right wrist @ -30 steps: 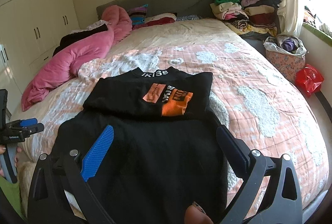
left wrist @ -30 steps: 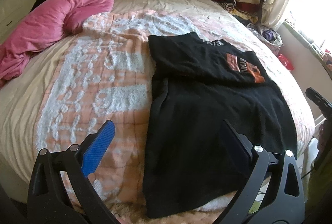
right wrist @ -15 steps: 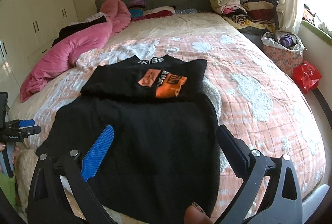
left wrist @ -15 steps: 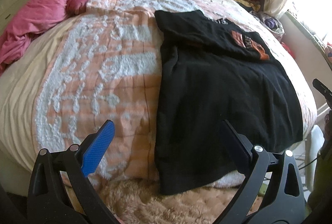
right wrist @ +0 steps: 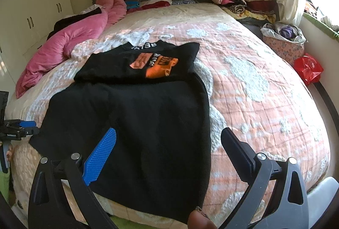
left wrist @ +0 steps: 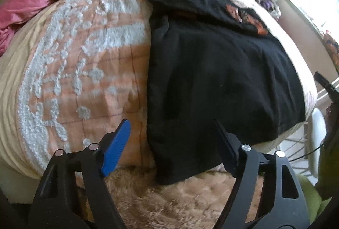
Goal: Fold small clothes
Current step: 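Grasp the black sweatshirt hem with both tools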
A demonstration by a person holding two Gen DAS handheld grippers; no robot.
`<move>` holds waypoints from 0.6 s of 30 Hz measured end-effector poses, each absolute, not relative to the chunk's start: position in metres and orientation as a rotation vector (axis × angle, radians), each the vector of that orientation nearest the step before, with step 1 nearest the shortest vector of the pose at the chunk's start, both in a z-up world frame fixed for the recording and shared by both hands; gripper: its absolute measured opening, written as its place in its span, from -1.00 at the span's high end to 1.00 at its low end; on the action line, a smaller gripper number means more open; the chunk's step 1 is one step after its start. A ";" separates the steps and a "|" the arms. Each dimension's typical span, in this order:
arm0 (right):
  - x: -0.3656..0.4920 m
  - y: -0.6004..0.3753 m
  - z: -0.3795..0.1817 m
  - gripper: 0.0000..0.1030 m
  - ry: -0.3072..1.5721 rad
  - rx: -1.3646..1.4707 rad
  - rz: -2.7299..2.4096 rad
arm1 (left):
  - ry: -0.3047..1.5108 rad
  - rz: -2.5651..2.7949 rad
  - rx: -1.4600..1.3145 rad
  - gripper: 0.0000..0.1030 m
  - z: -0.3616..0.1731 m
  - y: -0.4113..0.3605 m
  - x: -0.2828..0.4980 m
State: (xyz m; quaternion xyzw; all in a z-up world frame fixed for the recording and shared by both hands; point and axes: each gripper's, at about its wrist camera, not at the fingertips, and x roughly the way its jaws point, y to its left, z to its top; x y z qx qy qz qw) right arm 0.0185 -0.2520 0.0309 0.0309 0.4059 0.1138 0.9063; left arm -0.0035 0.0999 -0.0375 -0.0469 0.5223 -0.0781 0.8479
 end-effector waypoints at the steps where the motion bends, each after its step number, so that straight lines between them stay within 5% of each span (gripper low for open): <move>1: 0.017 -0.253 0.028 -0.91 0.846 0.061 0.235 | 1.119 -0.171 -0.095 -0.22 -0.041 0.100 -0.004; 11: 0.000 -0.264 0.003 -0.91 0.930 0.060 0.248 | 1.199 -0.225 -0.163 -0.03 -0.061 0.101 -0.004; 18: -0.016 -0.275 -0.013 -0.91 1.013 0.048 0.270 | 1.193 -0.212 -0.146 0.36 -0.064 0.096 -0.003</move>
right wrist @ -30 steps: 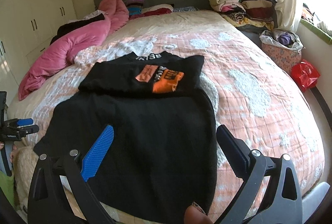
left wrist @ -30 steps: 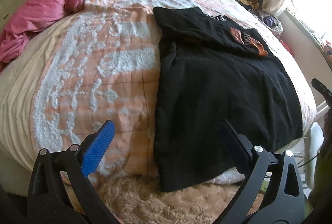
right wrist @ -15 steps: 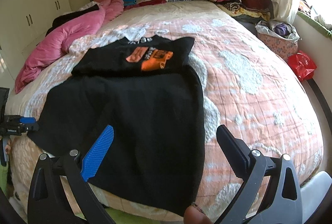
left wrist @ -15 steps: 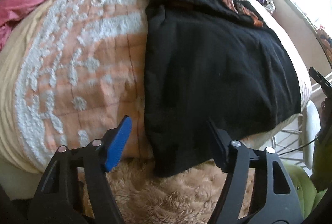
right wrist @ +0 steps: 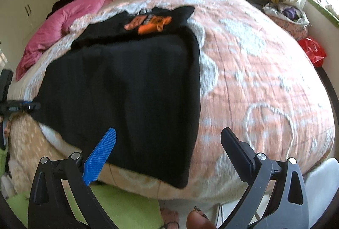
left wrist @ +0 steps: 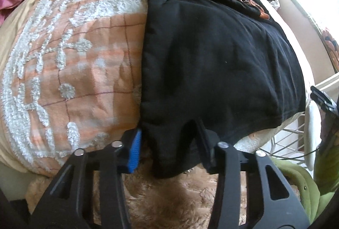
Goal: Fold small clothes
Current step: 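Grasp the black sweatshirt hem with both tools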
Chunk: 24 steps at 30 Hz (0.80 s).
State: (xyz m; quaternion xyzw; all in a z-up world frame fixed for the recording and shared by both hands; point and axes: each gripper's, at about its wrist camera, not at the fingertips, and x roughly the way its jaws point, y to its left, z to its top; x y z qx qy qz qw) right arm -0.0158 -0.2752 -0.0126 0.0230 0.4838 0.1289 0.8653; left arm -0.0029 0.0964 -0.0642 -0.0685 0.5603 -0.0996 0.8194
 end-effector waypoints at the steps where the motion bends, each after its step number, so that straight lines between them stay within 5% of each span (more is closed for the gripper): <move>1: -0.018 -0.276 -0.015 -0.91 1.029 0.043 0.280 | 1.191 -0.212 -0.149 0.42 -0.064 0.098 -0.003; 4: -0.024 -0.276 -0.021 -0.90 1.067 0.032 0.303 | 1.182 -0.214 -0.153 0.54 -0.060 0.103 -0.007; 8: -0.025 -0.275 -0.029 -0.42 1.114 0.044 0.325 | 1.171 -0.221 -0.151 0.59 -0.054 0.105 -0.012; 16: -0.023 -0.277 -0.052 -0.11 1.181 0.048 0.291 | 1.182 -0.228 -0.124 0.59 -0.055 0.105 -0.022; 18: -0.024 -0.274 -0.049 0.47 1.170 0.025 0.301 | 1.189 -0.223 -0.125 0.59 -0.058 0.104 -0.020; 20: -0.026 -0.271 -0.043 0.81 1.148 0.000 0.324 | 1.189 -0.212 -0.112 0.59 -0.058 0.100 -0.017; 24: -0.026 -0.270 -0.029 0.84 1.114 0.000 0.365 | 1.177 -0.196 -0.066 0.70 -0.054 0.095 -0.017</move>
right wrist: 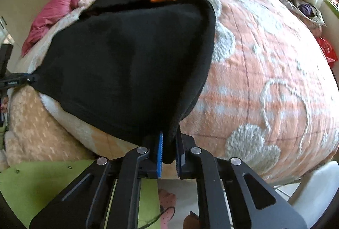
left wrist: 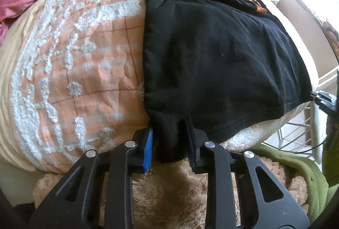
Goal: Fold small clothes
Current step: 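Grasp the black sweatshirt hem with both tools, then lift the hem with both tools and fold it toward the collar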
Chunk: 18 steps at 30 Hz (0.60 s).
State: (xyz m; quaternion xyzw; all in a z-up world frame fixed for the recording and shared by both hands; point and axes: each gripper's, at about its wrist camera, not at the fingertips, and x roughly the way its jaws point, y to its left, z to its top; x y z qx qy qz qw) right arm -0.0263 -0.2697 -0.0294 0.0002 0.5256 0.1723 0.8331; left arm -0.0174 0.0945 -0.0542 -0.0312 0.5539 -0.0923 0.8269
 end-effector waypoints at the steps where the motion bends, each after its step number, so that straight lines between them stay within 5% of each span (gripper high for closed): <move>1: -0.026 -0.271 -0.022 0.84 1.091 0.023 0.385 | 1.173 -0.194 -0.068 0.75 -0.053 0.096 -0.018; 6: -0.024 -0.276 0.013 0.84 0.970 0.070 0.426 | 1.136 -0.237 -0.149 0.95 -0.037 0.108 -0.020; 18: -0.005 -0.298 0.073 0.84 0.720 0.139 0.369 | 0.976 -0.312 -0.338 0.95 0.017 0.134 -0.011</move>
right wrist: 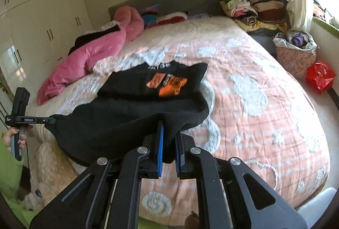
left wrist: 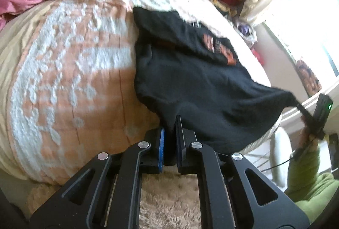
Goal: Fold small clothes
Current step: 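Lift the hem with both tools and fold it toward the collar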
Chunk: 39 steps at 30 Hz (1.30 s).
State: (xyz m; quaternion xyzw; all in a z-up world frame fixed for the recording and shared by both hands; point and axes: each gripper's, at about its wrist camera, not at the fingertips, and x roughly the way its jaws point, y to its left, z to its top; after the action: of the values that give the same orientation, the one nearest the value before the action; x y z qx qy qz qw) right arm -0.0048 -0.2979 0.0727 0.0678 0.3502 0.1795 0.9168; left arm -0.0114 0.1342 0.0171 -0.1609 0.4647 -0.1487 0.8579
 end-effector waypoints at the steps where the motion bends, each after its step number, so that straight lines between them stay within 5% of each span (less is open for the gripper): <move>1: -0.002 -0.300 0.074 0.84 0.712 0.145 0.365 | 0.957 -0.307 -0.350 0.95 0.023 0.138 -0.009; 39: 0.101 -0.300 0.111 0.84 0.574 0.211 0.228 | 0.718 -0.139 -0.422 0.95 0.087 0.150 0.091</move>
State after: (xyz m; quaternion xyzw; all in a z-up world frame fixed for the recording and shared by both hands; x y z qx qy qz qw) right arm 0.1015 -0.3004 0.1106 0.1036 0.2820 0.1120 0.9472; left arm 0.0908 0.1498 0.0873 -0.2047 0.3484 -0.0674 0.9122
